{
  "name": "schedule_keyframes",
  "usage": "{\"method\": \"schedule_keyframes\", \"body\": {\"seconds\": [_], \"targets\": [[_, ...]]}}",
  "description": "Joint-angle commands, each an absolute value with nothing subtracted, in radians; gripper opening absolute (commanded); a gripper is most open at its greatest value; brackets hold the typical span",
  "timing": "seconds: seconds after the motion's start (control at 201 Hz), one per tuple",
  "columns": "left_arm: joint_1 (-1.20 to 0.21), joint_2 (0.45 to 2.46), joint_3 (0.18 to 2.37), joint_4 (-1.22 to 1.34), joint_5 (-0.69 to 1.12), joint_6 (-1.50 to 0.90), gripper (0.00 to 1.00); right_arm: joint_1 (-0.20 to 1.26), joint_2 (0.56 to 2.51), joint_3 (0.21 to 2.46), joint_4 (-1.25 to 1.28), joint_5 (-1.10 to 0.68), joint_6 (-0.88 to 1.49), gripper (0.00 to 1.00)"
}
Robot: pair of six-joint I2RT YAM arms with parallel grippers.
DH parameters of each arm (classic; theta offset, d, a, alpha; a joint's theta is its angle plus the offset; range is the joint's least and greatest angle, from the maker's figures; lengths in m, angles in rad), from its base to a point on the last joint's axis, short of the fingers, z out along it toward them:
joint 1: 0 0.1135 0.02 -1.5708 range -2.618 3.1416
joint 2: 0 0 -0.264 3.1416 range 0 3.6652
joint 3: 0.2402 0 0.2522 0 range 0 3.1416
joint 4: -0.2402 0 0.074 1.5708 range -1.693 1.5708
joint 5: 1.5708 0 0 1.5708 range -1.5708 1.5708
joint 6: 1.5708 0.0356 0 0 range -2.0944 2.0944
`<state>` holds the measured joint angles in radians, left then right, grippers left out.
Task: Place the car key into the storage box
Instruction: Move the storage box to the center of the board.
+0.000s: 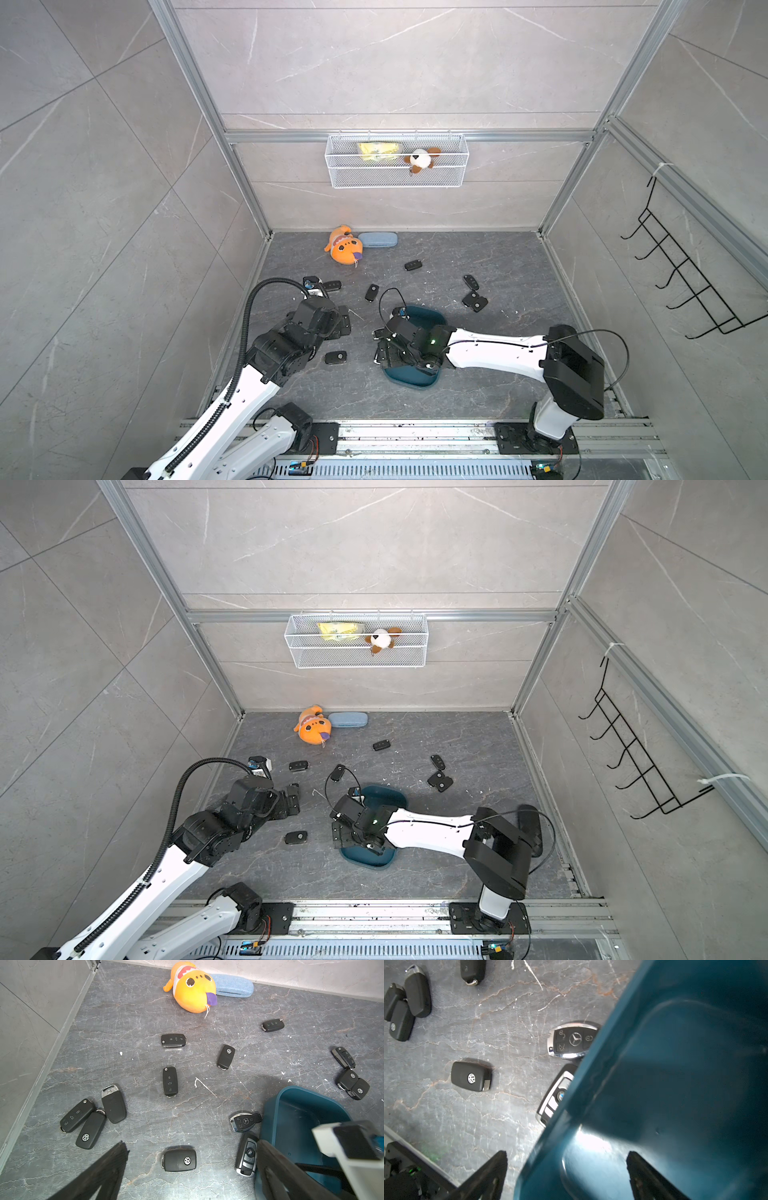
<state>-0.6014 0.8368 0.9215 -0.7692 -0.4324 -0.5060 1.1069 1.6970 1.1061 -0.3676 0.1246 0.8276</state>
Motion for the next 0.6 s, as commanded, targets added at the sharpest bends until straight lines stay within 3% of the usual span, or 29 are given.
{"method": "schedule_keyframes", "body": {"seconds": [0.0, 0.592], "targets": [[-0.597, 0.855, 0.919, -0.725, -0.41, -0.527, 1.0, 1.104, 1.638, 1.043, -0.403, 0.144, 0.86, 0.92], [-0.597, 0.915, 0.916, -0.67, -0.367, -0.539, 1.0, 0.973, 1.502, 0.882, -0.47, 0.172, 0.813, 0.86]]}}
